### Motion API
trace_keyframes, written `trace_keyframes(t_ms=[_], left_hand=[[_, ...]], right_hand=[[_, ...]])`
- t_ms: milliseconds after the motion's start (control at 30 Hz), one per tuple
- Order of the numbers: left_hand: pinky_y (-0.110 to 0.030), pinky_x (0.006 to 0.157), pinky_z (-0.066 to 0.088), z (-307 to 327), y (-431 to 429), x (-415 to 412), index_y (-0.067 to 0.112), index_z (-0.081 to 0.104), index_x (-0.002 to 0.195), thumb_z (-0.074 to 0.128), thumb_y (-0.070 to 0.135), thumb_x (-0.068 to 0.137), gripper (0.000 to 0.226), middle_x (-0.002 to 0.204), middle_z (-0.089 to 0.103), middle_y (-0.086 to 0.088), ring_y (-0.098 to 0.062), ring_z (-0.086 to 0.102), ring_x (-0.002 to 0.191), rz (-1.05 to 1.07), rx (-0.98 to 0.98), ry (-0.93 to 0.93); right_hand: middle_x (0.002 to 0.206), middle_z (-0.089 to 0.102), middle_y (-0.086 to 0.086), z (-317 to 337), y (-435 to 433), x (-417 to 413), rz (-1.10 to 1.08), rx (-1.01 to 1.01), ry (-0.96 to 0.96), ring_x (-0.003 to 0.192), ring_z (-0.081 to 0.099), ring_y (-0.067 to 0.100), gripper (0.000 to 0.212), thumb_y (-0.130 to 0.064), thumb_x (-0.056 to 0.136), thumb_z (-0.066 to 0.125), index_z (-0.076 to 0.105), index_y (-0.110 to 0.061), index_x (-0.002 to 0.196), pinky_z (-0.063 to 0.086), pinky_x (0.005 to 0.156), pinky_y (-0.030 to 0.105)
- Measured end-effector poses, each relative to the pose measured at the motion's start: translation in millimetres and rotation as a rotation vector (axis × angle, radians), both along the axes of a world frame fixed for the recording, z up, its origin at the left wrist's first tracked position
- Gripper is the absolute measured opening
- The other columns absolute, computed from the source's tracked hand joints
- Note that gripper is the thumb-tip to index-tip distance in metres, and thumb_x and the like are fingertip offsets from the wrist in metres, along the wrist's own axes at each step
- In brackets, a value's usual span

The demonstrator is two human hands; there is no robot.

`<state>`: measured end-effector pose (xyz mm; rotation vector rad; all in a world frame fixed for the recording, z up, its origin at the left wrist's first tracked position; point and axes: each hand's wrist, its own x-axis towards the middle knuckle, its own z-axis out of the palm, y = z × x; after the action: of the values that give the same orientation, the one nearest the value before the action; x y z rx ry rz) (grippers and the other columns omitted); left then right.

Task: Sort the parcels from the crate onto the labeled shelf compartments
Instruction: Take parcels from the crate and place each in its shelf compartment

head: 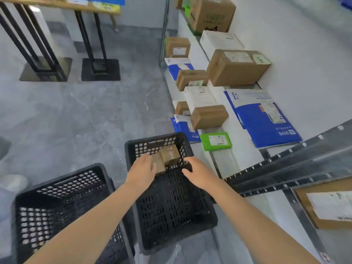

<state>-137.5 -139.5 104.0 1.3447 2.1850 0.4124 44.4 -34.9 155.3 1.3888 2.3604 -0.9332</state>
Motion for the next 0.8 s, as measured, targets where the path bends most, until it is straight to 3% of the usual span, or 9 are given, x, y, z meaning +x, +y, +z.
trace_keyframes(t_ms=[133, 267, 467, 667, 800], left_hand=[[-0.038, 0.101, 0.042, -38.3, 5.3, -3.1, 0.002, 0.052, 0.126, 0.042, 0.022, 0.102, 0.033, 0.127, 0.056, -0.014, -0.030, 0.054, 0.117, 0.060, -0.028, -0.082], [-0.036, 0.110, 0.036, -61.7, 10.4, -9.5, 0.003, 0.049, 0.134, 0.039, 0.021, 0.103, 0.038, 0.137, 0.052, -0.012, -0.027, 0.049, 0.126, 0.090, -0.053, -0.104], [-0.034, 0.106, 0.038, -102.2, 26.3, -20.7, 0.003, 0.053, 0.127, 0.038, 0.019, 0.102, 0.033, 0.125, 0.057, -0.011, -0.024, 0.052, 0.118, 0.174, -0.062, -0.141], [-0.036, 0.107, 0.039, -168.8, 50.9, -13.5, 0.001, 0.051, 0.131, 0.041, 0.018, 0.101, 0.036, 0.129, 0.055, -0.012, -0.027, 0.051, 0.122, 0.281, -0.064, -0.198], [-0.035, 0.111, 0.036, -222.4, 61.6, -5.7, 0.002, 0.045, 0.140, 0.042, 0.021, 0.102, 0.042, 0.140, 0.050, -0.013, -0.026, 0.046, 0.130, 0.309, -0.157, -0.254]], right_hand=[[0.155, 0.035, 0.003, -25.5, 13.2, -8.9, -0.033, -0.054, -0.053, 0.140, 0.039, 0.022, 0.052, -0.029, 0.102, 0.051, 0.038, -0.015, 0.150, 0.032, 0.115, 0.035], [0.156, 0.036, 0.002, -41.1, 27.3, -26.2, -0.014, -0.074, -0.087, 0.140, 0.040, 0.023, 0.052, -0.028, 0.102, 0.051, 0.037, -0.015, 0.150, 0.035, 0.116, 0.038], [0.153, 0.040, 0.002, -76.6, 53.7, -61.5, 0.081, -0.076, -0.093, 0.138, 0.042, 0.021, 0.049, -0.027, 0.102, 0.051, 0.040, -0.016, 0.148, 0.034, 0.112, 0.033], [0.155, 0.038, 0.002, -168.1, 71.1, -70.3, 0.126, -0.200, -0.128, 0.141, 0.038, 0.019, 0.051, -0.028, 0.102, 0.050, 0.037, -0.016, 0.150, 0.032, 0.115, 0.033], [0.157, 0.036, 0.004, -237.7, 91.6, -70.1, 0.043, -0.299, -0.148, 0.143, 0.036, 0.021, 0.055, -0.029, 0.104, 0.047, 0.031, -0.014, 0.154, 0.031, 0.114, 0.033]])
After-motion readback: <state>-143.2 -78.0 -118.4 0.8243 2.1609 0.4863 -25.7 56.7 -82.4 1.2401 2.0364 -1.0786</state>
